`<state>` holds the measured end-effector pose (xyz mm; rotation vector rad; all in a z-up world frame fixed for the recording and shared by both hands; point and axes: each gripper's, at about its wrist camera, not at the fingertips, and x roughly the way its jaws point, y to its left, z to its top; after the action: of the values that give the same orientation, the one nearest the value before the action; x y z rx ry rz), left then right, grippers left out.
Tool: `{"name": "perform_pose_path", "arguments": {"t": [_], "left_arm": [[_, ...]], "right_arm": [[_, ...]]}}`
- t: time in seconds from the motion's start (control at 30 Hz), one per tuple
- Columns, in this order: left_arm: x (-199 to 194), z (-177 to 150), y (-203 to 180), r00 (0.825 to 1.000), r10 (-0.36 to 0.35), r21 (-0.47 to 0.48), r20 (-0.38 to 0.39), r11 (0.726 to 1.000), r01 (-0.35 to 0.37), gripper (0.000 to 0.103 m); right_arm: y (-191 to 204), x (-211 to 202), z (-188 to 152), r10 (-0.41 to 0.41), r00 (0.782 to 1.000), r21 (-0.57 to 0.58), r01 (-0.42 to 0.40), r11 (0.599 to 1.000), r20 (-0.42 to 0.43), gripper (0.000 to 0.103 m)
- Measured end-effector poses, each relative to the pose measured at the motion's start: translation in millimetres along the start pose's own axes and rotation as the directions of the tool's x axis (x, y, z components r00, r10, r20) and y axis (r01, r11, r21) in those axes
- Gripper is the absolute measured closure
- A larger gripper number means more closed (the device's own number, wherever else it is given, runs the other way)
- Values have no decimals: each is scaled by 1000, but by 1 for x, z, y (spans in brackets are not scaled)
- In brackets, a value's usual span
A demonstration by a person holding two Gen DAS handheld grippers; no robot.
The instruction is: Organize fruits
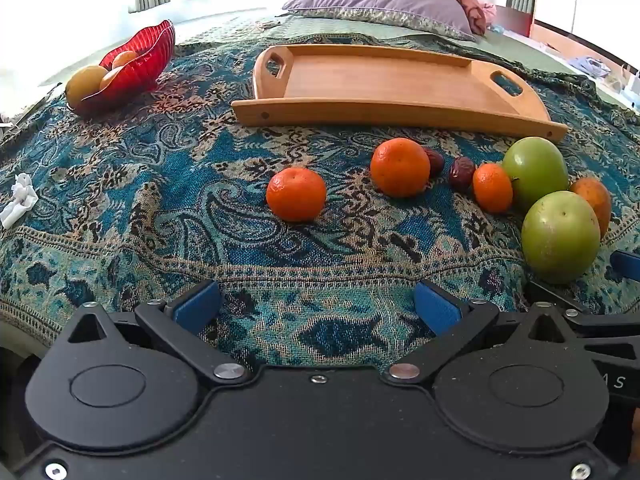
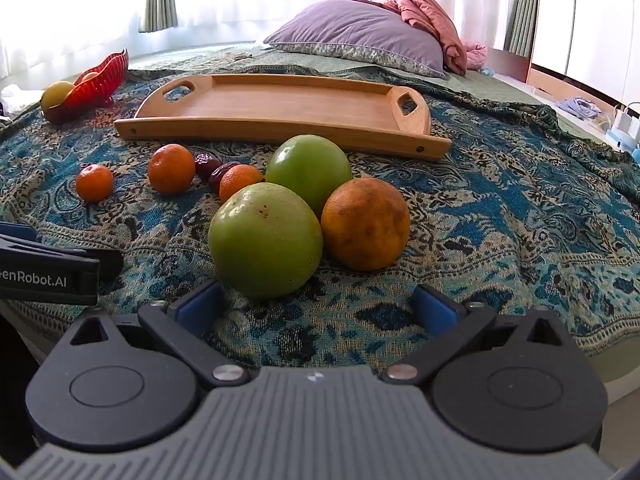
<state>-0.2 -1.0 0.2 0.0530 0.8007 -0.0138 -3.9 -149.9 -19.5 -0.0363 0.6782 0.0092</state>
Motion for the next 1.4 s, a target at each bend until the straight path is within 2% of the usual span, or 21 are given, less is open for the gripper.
{"name": "perform_pose_path", "arguments": {"t": [0.27, 1.4], "left_arm": [[0, 0, 1, 1000, -5, -5, 0, 1000, 5, 0], [0, 0, 1, 1000, -4, -4, -1, 1000, 4, 0]], "right_arm": [[8, -1, -2, -19, 1000, 9, 19, 1000, 18, 0], [1, -3, -2, -1, 1000, 2, 0, 1000, 18, 0]]}}
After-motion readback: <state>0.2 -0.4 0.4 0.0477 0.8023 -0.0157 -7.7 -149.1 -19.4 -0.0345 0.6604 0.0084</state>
